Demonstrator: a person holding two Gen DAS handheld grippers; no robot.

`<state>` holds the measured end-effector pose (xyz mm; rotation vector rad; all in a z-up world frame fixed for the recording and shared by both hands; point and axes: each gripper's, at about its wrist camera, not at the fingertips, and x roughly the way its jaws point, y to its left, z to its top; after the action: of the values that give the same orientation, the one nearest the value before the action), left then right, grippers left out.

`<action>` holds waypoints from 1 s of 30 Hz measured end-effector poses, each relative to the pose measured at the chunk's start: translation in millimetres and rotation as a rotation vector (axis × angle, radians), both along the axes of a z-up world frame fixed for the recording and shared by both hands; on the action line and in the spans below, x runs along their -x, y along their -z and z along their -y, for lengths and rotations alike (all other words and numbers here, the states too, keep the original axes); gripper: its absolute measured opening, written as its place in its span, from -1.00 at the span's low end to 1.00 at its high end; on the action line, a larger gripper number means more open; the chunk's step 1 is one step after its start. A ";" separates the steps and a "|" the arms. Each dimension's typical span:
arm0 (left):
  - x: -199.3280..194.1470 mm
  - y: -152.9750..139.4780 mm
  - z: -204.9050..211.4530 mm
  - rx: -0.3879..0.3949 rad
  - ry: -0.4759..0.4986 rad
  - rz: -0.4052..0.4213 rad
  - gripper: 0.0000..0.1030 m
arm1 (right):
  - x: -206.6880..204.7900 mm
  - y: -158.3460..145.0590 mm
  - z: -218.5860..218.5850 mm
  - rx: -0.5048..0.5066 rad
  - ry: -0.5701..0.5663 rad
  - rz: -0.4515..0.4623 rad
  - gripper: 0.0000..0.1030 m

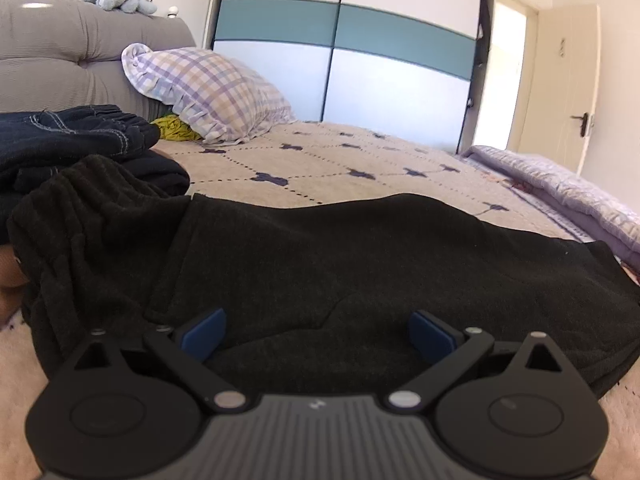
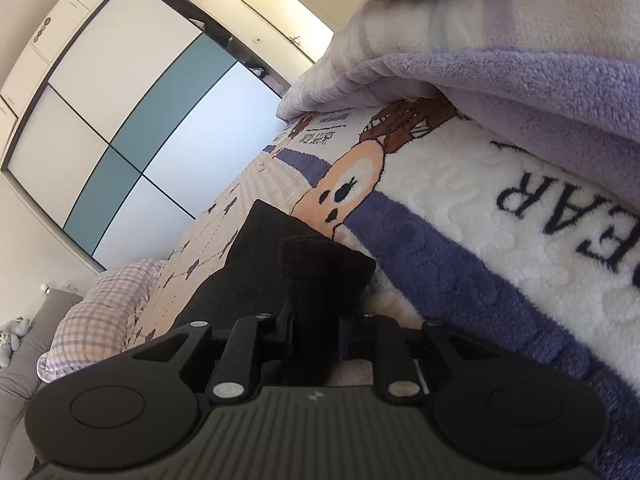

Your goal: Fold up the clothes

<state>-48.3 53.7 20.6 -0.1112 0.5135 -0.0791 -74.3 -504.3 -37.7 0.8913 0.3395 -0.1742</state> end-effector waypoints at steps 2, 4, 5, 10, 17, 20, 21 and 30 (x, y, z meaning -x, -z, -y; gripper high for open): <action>-4.7 -20.9 2.1 0.032 -0.027 -0.016 0.93 | 0.9 0.8 -1.0 0.004 0.000 0.009 -0.63; -10.7 -45.2 3.0 0.090 -0.033 0.027 0.97 | 1.8 1.7 -2.0 0.008 0.000 0.019 -0.60; -16.6 -56.2 6.6 0.094 -0.029 0.049 1.00 | 2.2 2.1 -2.6 0.010 0.000 0.024 -0.60; -72.9 -48.4 39.9 0.000 -0.008 -0.058 1.00 | 4.5 4.2 -5.1 0.019 0.000 0.047 -0.59; -75.8 6.6 50.6 -0.085 -0.111 -0.221 0.99 | 5.9 5.2 -4.8 0.015 -0.007 0.060 -0.59; -68.8 7.1 41.3 -0.082 -0.103 -0.213 0.99 | 6.3 5.3 -5.0 0.015 -0.006 0.062 -0.59; -67.3 6.4 38.9 -0.082 -0.098 -0.212 0.99 | 6.4 5.2 -5.1 0.015 -0.006 0.063 -0.59; -23.0 8.8 38.2 -0.218 -0.004 -0.152 1.00 | 7.3 6.0 -4.4 0.008 -0.006 0.069 -0.59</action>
<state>-25.3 15.5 11.8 0.0957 0.6702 -0.0102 -81.6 -500.0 -43.7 0.8863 0.2770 -0.1384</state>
